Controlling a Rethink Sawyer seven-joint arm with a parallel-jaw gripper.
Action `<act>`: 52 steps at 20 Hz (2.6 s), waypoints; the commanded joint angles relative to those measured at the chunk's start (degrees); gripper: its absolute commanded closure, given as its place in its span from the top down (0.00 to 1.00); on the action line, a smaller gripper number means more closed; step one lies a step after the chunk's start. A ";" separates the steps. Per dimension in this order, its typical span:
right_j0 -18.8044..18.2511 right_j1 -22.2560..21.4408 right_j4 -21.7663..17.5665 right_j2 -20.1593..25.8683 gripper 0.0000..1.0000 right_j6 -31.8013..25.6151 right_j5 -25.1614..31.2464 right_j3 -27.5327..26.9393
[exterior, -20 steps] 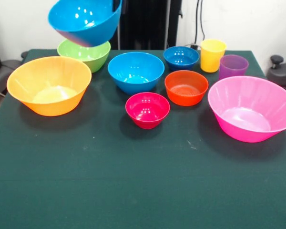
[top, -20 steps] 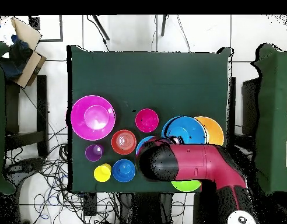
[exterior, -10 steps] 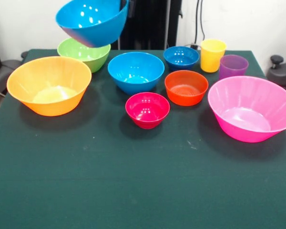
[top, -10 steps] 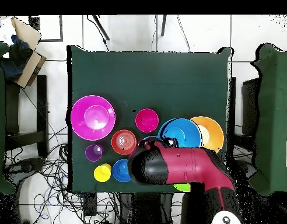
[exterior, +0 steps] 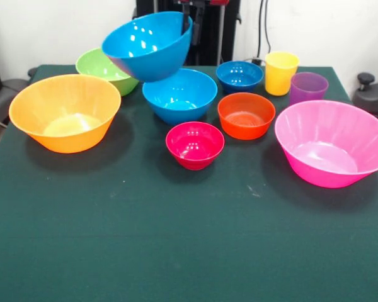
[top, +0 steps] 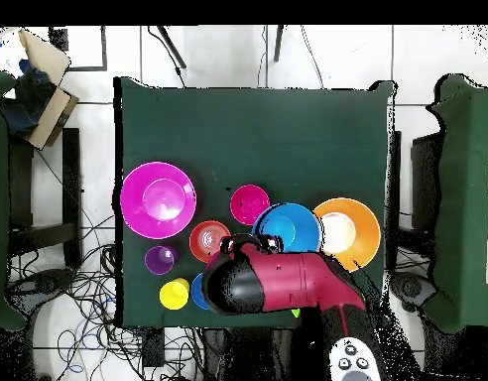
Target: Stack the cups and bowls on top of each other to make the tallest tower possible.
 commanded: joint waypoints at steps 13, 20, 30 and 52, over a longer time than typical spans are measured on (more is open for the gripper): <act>3.19 9.27 -2.59 -4.56 0.00 8.29 -8.62 3.95; 4.72 13.23 -2.44 -6.45 0.00 9.00 -12.59 3.96; 6.94 13.75 -0.62 -7.78 0.00 9.25 -14.41 5.22; 12.49 14.15 2.67 -10.01 0.00 12.69 -14.87 6.46</act>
